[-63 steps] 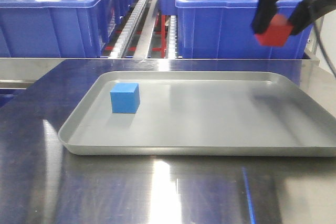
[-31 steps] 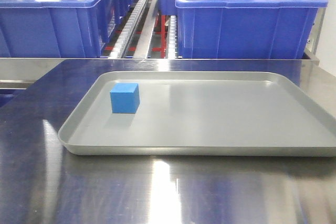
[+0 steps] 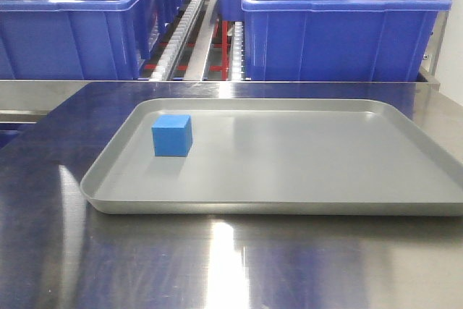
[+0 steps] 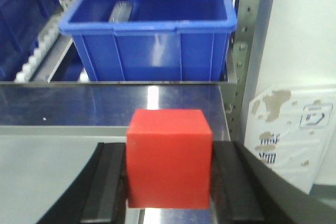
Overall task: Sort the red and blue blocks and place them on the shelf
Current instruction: 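Lift the red cube with the right gripper away from the tray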
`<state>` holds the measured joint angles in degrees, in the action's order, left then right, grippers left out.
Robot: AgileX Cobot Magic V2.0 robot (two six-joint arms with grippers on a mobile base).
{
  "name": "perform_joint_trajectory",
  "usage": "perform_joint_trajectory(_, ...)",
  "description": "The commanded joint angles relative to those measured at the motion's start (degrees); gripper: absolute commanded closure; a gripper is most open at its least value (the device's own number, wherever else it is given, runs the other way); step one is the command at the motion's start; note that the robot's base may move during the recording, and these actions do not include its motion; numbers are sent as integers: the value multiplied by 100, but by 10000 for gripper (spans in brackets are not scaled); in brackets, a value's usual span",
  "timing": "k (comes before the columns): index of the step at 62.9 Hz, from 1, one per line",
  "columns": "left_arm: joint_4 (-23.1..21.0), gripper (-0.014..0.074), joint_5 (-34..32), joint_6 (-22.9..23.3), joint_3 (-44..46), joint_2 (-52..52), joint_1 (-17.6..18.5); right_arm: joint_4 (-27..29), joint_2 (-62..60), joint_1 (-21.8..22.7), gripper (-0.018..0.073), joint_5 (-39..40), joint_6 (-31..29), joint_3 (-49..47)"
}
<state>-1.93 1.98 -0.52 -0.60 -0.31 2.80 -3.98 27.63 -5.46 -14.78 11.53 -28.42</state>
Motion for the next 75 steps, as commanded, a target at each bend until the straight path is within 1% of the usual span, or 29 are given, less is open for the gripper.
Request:
perform_joint_trajectory(1, -33, 460, -484, -8, -141, -86, 32, -99, -360, 42, 187, 536, -50, -1)
perform_joint_trajectory(12, -33, 460, -484, -8, -141, -86, 32, -99, -978, 42, 187, 545, -50, 196)
perform_joint_trajectory(21, -33, 460, -484, -8, -141, -86, 32, -99, -1237, 42, 187, 545, -50, 223)
perform_joint_trajectory(75, -33, 460, -484, -8, -141, -86, 32, -99, -1231, 42, 187, 534, -50, 223)
